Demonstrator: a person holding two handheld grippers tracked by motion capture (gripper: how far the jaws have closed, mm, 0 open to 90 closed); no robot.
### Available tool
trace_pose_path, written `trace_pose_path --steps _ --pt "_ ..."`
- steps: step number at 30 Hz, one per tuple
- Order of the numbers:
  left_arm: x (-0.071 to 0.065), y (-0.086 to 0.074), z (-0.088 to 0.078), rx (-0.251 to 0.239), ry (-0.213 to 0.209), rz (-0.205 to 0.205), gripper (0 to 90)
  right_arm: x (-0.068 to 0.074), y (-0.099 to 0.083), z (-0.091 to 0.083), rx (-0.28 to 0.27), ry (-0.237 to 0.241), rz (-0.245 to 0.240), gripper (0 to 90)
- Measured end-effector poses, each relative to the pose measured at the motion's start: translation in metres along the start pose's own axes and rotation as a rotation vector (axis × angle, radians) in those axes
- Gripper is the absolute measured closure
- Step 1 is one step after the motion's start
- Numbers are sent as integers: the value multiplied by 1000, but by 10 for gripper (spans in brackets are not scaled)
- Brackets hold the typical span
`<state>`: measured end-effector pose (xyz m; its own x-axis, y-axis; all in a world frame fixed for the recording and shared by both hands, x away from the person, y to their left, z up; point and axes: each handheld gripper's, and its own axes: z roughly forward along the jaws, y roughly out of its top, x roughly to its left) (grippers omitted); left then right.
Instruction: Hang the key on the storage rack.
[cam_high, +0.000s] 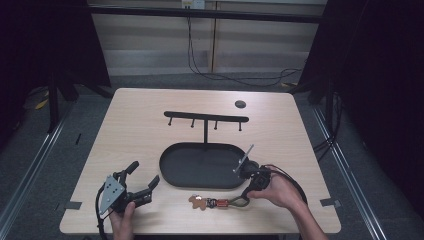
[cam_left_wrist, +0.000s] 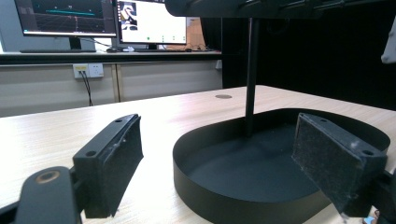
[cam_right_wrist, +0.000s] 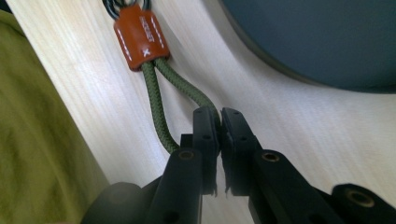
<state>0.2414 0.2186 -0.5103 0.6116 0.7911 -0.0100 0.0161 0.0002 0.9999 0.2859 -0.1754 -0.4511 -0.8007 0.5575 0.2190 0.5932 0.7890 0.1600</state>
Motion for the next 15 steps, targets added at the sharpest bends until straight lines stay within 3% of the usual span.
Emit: trace_pose_path --steps 3,9,14,15 --pt "0 0 0 1 -5 0 157 0 3 -13 -25 4 9 847" --pt "0 0 0 0 -8 -1 157 5 18 -35 39 -40 -8 848" --pt "1 0 0 2 -17 6 157 12 35 -48 50 -38 -38 848" --pt "0 0 0 -1 -1 0 157 13 37 -51 53 -42 -47 849"
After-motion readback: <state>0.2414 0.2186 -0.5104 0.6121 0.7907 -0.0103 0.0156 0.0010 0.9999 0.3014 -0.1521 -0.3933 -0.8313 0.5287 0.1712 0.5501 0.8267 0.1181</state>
